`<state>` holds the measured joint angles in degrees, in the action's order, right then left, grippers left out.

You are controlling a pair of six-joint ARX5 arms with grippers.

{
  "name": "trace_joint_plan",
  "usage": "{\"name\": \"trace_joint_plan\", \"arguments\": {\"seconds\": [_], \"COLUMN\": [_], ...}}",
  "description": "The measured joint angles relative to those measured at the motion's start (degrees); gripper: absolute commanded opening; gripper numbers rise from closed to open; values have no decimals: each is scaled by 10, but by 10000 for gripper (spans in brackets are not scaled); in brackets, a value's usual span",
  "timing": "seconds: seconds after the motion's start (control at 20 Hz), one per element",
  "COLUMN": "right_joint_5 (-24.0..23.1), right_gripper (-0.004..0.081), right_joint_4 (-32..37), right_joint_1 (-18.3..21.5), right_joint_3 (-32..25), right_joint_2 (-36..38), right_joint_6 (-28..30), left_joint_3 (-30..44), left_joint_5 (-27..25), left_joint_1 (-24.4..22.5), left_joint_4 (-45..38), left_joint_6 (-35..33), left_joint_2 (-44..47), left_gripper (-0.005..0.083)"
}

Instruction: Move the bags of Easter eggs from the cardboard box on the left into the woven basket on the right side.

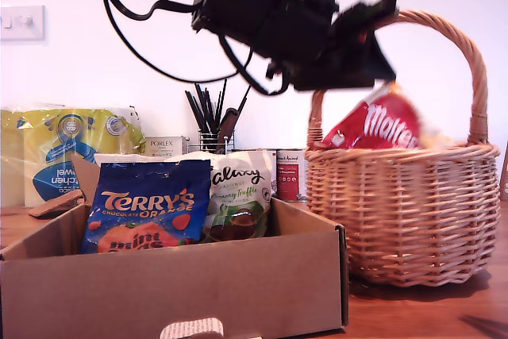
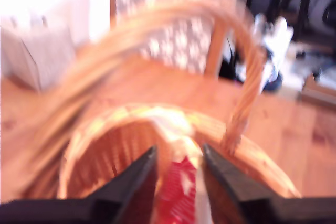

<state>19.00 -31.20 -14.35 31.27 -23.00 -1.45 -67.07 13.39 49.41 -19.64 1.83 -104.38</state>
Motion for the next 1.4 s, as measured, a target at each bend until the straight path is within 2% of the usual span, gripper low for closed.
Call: {"name": "trace_joint_plan", "arguments": {"seconds": [0.1, 0.35, 0.45, 0.55, 0.65, 0.75, 0.85, 1.0, 1.2, 1.3, 1.4], "right_joint_5": [0, 0, 0, 0, 0, 0, 0, 0, 0, 0, 0], "right_gripper": [-13, -13, -13, -13, -13, -13, -13, -13, -13, -13, -13], "right_joint_4": [0, 0, 0, 0, 0, 1, 1, 1, 1, 1, 1], "right_joint_1": [0, 0, 0, 0, 0, 0, 0, 0, 0, 0, 0], "right_joint_3": [0, 0, 0, 0, 0, 0, 0, 0, 0, 0, 0], "right_joint_2": [0, 0, 0, 0, 0, 0, 0, 0, 0, 0, 0], "right_joint_6": [0, 0, 0, 0, 0, 0, 0, 0, 0, 0, 0], "left_joint_3": [0, 0, -3, -16, -24, -24, -10, 72, 208, 234, 231], "left_joint_5": [20, 28, 46, 70, 83, 82, 71, 76, 185, 227, 241], "left_joint_1": [0, 0, 0, -3, -9, -17, -32, -78, -195, -260, -308], "left_joint_4": [9, 23, 39, 90, 142, 213, 233, 226, 253, 296, 315], "left_joint_6": [-3, -3, 9, 10, 5, -28, -54, -100, -173, -198, -221], "left_joint_2": [0, 0, 0, 0, 15, 60, 125, 238, 318, 350, 385], "left_gripper": [156, 155, 98, -17, -22, -22, -22, -22, -22, -22, -22]}}
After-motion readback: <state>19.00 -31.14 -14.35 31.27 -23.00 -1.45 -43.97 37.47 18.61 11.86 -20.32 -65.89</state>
